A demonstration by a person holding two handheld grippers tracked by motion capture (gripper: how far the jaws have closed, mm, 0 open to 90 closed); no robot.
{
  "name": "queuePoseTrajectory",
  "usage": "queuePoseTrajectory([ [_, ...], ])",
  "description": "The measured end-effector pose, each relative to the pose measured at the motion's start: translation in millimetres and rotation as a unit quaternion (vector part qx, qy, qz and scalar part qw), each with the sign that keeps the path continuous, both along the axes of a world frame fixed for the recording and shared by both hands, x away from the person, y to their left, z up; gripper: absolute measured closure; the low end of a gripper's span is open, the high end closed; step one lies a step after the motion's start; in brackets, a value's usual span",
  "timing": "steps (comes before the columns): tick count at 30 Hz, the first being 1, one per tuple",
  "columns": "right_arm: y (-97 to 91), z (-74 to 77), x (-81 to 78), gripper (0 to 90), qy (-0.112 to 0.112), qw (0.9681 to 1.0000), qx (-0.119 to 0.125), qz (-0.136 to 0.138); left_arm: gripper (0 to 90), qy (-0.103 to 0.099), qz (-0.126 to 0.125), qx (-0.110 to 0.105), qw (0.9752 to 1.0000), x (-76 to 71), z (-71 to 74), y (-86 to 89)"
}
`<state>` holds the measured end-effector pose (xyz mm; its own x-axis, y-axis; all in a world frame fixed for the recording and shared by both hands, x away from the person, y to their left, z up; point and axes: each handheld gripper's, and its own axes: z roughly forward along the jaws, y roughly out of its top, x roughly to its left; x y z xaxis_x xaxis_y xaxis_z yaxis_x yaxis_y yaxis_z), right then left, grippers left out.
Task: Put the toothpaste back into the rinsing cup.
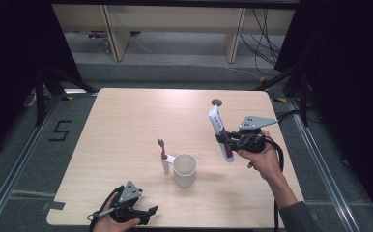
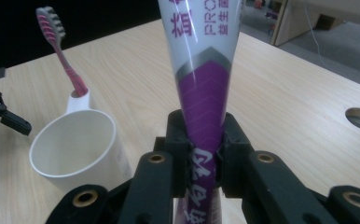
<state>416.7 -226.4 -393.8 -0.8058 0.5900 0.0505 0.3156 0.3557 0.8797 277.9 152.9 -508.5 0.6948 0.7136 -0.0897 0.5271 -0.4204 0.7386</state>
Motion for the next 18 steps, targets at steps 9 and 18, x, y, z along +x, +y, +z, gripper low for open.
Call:
queuePoseTrajectory([
  [9,20.4,-3.7,-5.8,77.7,0.002,0.999,0.04,0.019,19.5,-0.005,0.002,-0.008,1.0,-0.5,0.6,0.9],
  [18,50.4,6.1,-11.3,77.7,-0.01,0.9951,0.081,0.056,19.5,-0.004,0.004,-0.007,1.0,-1.1,1.0,0.2],
])
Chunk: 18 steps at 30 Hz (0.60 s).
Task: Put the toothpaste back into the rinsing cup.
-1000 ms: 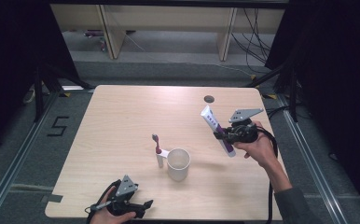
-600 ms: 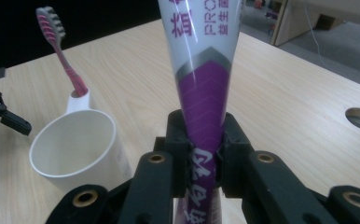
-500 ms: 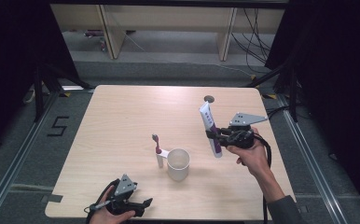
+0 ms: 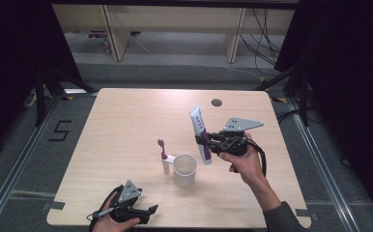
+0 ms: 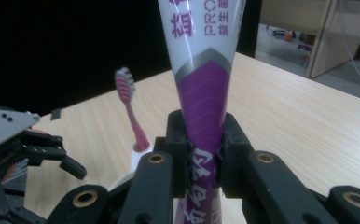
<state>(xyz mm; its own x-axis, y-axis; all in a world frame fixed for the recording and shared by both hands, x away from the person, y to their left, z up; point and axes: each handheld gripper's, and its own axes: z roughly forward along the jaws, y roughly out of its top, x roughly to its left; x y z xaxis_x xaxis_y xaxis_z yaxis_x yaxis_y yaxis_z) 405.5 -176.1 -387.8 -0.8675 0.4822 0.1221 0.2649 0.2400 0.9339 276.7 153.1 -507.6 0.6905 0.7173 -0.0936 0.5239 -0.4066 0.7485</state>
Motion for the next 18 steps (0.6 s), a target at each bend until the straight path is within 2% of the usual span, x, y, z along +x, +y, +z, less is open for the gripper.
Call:
queuePoseTrajectory([
  [1,4.3,0.3,-0.7,77.7,0.008,0.9999,0.006,0.003,19.5,0.0,0.0,0.0,1.0,-0.2,0.2,0.1],
  [3,11.3,1.1,-1.0,77.6,0.003,0.9999,0.007,0.012,19.5,-0.003,-0.001,-0.004,1.0,0.6,-0.1,0.3],
  [4,15.4,1.2,-2.3,77.7,0.011,0.9998,0.011,0.015,19.5,-0.001,0.001,-0.002,1.0,0.1,0.4,0.6],
  [7,24.3,1.3,-2.5,77.7,0.007,0.9996,0.01,0.023,19.5,0.0,-0.003,0.0,1.0,0.2,1.0,1.0],
  [8,26.3,1.2,-3.8,77.7,0.019,0.9995,0.011,0.021,19.5,0.0,-0.002,-0.001,1.0,0.2,1.1,0.9],
  [11,32.3,-1.4,-1.9,77.7,0.017,0.9993,0.013,0.03,19.5,0.0,-0.002,-0.001,1.0,-0.4,0.9,0.7],
  [13,34.6,-3.0,-0.9,77.7,0.002,0.9995,0.007,0.03,19.5,0.0,-0.004,0.0,1.0,0.3,1.2,0.9],
  [14,37.0,-4.2,-2.0,77.7,0.014,0.9992,0.012,0.034,19.5,0.0,-0.004,0.0,1.0,0.3,1.0,0.9],
  [15,37.4,-4.3,-3.0,77.7,0.016,0.9994,0.003,0.03,19.5,-0.001,-0.001,-0.002,1.0,-0.1,0.6,0.3],
  [18,41.8,-8.4,-1.4,77.6,0.009,0.9992,0.005,0.039,19.5,-0.001,-0.004,0.0,1.0,0.2,1.1,0.8],
])
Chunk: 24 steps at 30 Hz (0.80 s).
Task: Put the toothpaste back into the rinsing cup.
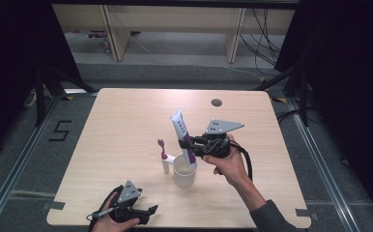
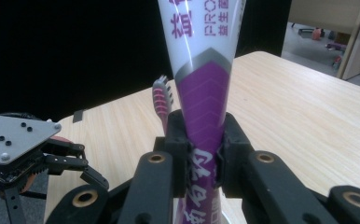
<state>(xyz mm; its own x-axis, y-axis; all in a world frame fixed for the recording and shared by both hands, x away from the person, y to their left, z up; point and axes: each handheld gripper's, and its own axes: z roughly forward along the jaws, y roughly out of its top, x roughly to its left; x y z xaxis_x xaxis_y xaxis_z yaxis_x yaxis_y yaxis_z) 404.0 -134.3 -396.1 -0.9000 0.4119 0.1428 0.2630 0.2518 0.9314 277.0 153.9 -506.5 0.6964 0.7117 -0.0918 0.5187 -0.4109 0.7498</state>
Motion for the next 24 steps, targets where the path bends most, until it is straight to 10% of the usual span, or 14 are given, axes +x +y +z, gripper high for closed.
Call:
queuePoseTrajectory([
  [24,14.0,-36.6,-2.9,77.4,0.018,0.9978,-0.061,0.019,19.4,0.003,-0.001,0.001,1.0,-0.1,-1.2,-1.1],
])
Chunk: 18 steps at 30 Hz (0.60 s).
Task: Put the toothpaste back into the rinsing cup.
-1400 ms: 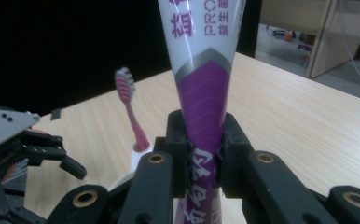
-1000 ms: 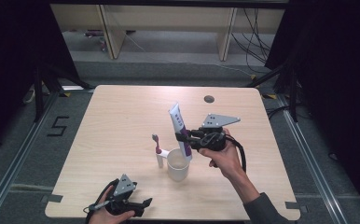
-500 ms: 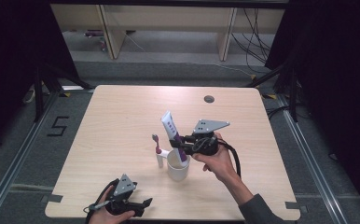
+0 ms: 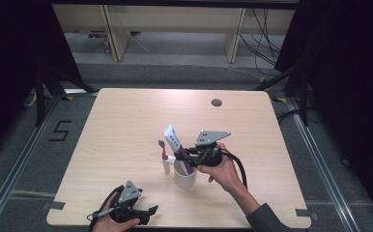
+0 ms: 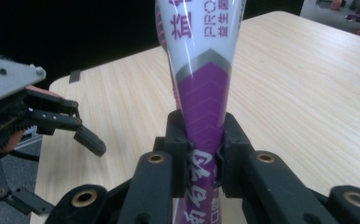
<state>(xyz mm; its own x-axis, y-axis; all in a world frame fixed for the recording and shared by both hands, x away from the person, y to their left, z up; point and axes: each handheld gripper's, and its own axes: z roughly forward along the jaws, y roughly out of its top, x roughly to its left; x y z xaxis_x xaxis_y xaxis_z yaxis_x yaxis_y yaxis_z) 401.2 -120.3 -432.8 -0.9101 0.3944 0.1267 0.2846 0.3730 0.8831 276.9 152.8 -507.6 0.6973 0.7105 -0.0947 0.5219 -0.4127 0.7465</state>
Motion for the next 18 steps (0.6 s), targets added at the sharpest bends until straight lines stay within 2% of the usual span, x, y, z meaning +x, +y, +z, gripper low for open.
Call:
queuePoseTrajectory([
  [1,0.9,-1.7,-1.2,77.4,0.008,1.0,0.001,-0.002,19.5,0.0,0.0,0.0,1.0,-0.2,0.0,0.0],
  [2,0.2,-2.3,0.4,77.3,-0.004,1.0,-0.006,0.0,19.4,0.0,-0.001,-0.001,1.0,-0.6,0.1,0.1],
  [3,1.3,-3.5,-0.8,77.3,0.008,1.0,-0.003,0.001,19.5,0.0,0.0,-0.001,1.0,-0.5,0.2,0.1],
  [4,1.0,-4.3,0.0,77.3,-0.003,0.9999,-0.01,0.002,19.5,-0.001,0.0,-0.001,1.0,0.0,0.3,0.2],
  [5,1.7,-4.9,-1.5,77.3,0.011,0.9999,-0.01,0.005,19.4,-0.001,0.0,0.0,1.0,0.1,0.3,0.3],
  [7,1.8,-6.4,-0.9,77.2,0.003,0.9998,-0.018,0.004,19.5,0.0,0.0,-0.001,1.0,-0.5,0.3,0.3],
  [8,2.4,-7.2,-1.3,77.2,0.011,0.9997,-0.02,0.007,19.5,0.001,0.0,-0.002,1.0,-0.7,0.3,0.3],
  [9,3.0,-8.3,-0.8,77.2,0.001,0.9998,-0.019,0.01,19.5,-0.001,-0.001,0.0,1.0,-0.1,0.5,0.5],
  [10,3.0,-8.9,-3.3,77.2,0.017,0.9996,-0.022,0.004,19.4,-0.002,0.0,0.0,1.0,0.2,0.5,0.4],
  [11,3.2,-10.4,-1.6,77.2,0.001,0.9997,-0.025,0.006,19.4,-0.001,0.0,0.0,1.0,0.0,0.5,0.3],
  [12,3.1,-10.8,-3.2,77.2,0.016,0.9995,-0.027,0.004,19.5,-0.001,-0.001,0.0,1.0,-0.5,0.5,0.4],
  [13,2.8,-11.3,-1.7,77.2,0.008,0.9995,-0.029,0.011,19.5,-0.002,0.001,0.002,1.0,-0.5,0.5,0.6],
  [15,2.6,-11.6,-1.8,77.2,0.008,0.9995,-0.028,0.012,19.5,-0.001,-0.001,0.0,1.0,-0.2,0.7,0.5],
  [16,2.5,-11.2,-3.9,77.2,0.022,0.9994,-0.028,0.004,19.4,-0.002,0.0,0.0,1.0,0.1,0.6,0.4],
  [18,2.3,-12.0,-2.6,77.1,0.011,0.9995,-0.03,0.009,19.4,0.0,0.0,-0.001,1.0,-0.8,0.5,0.3],
])
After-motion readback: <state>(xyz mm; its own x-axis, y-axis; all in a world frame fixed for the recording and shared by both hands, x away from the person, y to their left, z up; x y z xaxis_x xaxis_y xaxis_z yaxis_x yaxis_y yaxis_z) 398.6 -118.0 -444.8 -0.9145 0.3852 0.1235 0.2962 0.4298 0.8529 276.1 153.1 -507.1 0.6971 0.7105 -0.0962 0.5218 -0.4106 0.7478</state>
